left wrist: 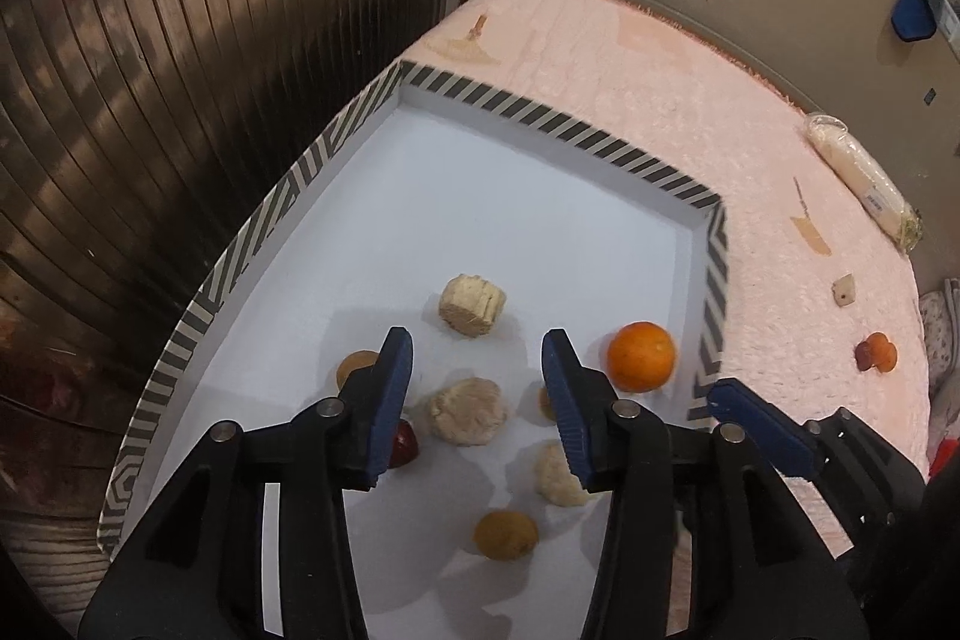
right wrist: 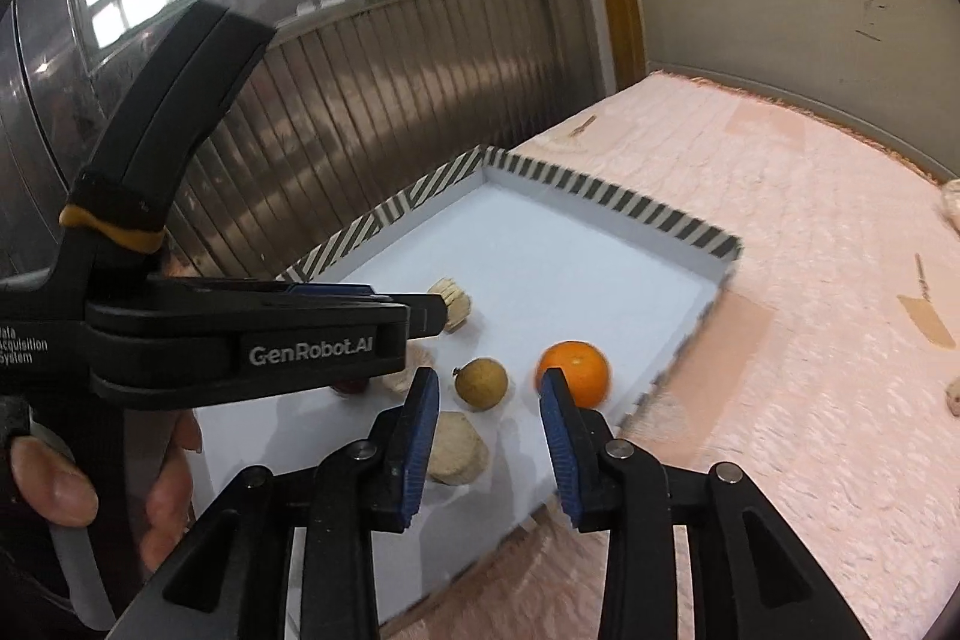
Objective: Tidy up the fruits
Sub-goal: 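Withdraw both grippers from the tray back toward the remaining fruits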
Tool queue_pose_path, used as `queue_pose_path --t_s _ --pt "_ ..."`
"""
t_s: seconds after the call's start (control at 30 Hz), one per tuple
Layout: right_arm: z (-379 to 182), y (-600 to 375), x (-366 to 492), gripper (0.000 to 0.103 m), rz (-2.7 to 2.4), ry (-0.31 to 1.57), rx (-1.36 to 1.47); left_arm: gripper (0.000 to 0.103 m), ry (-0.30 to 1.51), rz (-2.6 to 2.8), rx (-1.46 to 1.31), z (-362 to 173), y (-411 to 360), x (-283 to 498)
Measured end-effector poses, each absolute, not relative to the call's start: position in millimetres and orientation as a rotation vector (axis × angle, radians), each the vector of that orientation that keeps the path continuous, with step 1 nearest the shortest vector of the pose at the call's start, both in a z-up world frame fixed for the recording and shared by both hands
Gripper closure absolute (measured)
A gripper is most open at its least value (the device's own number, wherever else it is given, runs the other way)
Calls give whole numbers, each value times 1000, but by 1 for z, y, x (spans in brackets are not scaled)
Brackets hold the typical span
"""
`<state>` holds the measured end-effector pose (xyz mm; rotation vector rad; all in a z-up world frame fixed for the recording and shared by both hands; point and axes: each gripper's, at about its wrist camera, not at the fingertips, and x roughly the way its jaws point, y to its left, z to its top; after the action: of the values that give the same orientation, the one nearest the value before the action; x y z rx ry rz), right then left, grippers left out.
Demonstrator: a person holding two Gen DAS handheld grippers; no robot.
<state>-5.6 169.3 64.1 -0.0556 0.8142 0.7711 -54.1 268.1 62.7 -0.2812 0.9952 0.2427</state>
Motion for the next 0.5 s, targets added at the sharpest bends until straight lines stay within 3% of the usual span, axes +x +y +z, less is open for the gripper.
queue_pose_path --t_s 0.5 --pt "83 93 -16 67 621 770 11 58 940 136 -206 82 191 -53"
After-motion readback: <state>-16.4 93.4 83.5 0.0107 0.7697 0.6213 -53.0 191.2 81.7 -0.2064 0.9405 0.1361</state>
